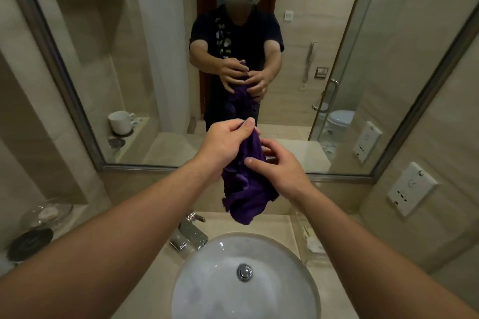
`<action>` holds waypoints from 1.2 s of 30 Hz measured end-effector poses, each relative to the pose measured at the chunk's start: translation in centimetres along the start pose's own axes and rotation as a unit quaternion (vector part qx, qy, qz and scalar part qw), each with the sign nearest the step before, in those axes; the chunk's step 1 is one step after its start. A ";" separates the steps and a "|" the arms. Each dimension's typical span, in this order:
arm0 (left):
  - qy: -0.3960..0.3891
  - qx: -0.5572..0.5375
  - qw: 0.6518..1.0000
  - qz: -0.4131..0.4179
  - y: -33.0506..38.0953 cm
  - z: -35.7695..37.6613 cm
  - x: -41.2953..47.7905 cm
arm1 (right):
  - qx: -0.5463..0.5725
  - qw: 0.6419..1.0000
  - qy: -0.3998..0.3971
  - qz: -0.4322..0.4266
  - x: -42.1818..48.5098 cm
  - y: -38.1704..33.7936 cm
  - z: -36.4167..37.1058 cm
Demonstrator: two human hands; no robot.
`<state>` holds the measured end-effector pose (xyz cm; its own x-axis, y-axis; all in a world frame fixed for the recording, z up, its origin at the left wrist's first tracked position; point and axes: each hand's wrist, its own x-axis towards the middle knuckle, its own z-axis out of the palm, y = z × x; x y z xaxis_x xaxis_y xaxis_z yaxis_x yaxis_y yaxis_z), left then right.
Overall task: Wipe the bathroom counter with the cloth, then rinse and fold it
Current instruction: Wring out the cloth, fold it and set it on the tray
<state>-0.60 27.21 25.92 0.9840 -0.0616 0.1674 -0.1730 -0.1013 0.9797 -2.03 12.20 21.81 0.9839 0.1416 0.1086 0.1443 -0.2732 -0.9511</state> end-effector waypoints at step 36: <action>0.349 -0.040 0.904 0.244 15.7 -5.5 0.2 | -0.127 0.981 -0.033 -0.142 5.9 -20.2 -4.7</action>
<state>-2.90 31.07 41.90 0.5835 0.5642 0.5841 -0.6181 -0.1579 0.7700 1.38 14.07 43.06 0.8922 0.3061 0.3320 0.4419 -0.4400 -0.7817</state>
